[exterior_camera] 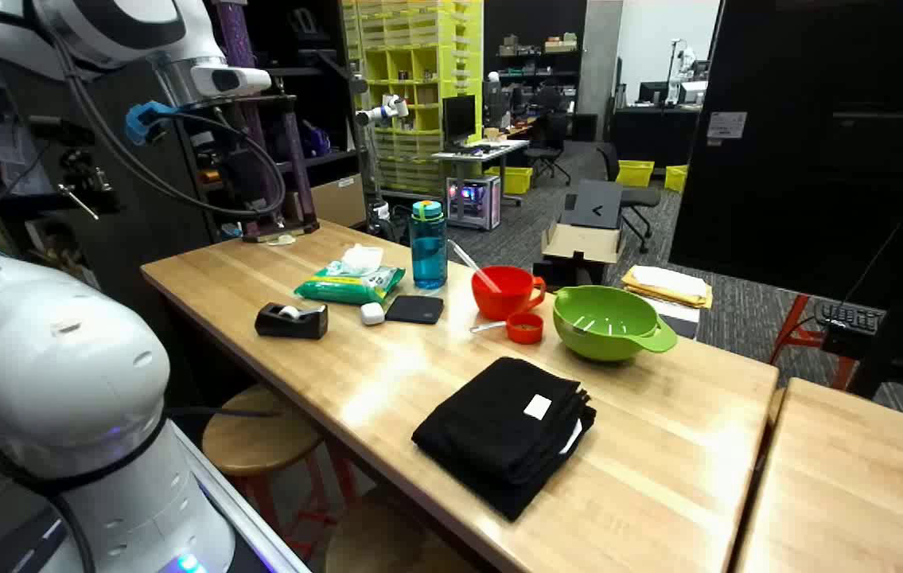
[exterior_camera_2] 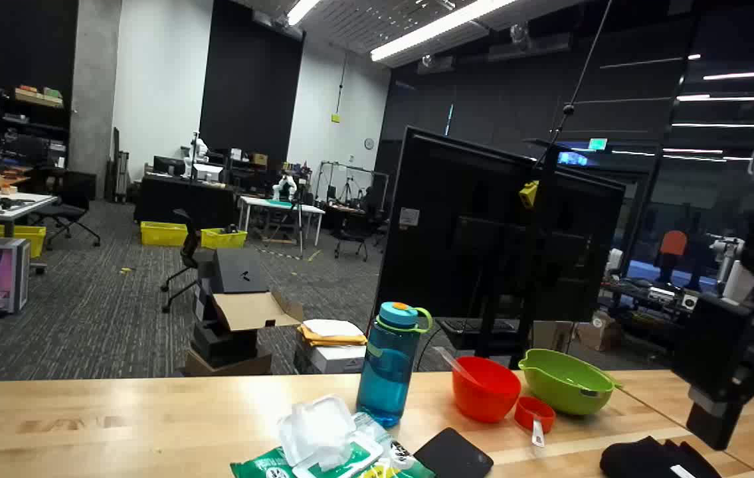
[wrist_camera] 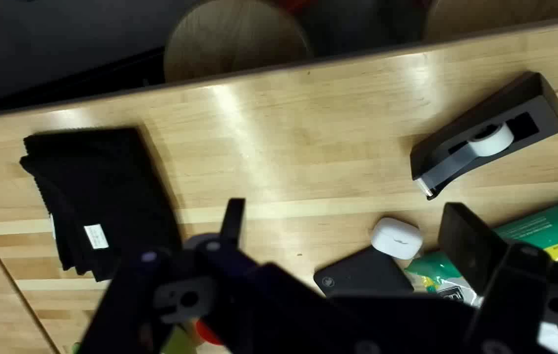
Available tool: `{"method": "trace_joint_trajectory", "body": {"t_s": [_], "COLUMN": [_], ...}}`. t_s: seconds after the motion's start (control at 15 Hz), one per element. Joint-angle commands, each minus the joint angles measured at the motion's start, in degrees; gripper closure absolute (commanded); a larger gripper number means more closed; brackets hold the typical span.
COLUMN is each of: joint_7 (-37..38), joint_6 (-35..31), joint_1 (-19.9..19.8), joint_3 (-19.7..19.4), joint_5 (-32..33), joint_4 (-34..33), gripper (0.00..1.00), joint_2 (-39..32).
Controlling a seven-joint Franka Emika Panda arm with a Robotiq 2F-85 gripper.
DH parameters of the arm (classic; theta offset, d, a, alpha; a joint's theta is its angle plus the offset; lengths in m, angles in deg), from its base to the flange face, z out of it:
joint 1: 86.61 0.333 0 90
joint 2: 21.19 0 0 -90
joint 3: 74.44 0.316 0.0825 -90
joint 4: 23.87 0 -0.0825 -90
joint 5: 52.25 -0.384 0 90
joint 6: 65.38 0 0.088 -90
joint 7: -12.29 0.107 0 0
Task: Close the pack of wipes
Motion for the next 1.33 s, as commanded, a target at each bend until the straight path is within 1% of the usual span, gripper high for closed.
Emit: {"method": "trace_joint_trajectory", "body": {"t_s": [0.0,0.73,1.07,1.27], "joint_7": [0.54,0.54,-0.57,-1.95], "joint_6": [0.00,-0.01,-1.26,-4.15], "joint_1": [0.83,0.83,-0.27,-0.84], "joint_3": [-0.65,-0.65,-1.81,-3.13], "joint_5": [0.58,0.58,3.01,5.15], "joint_4": [-0.08,-0.08,-0.70,-1.01], "gripper": [0.00,0.00,0.00,0.00], "joint_2": [-0.32,-0.32,-0.81,-2.19]}}
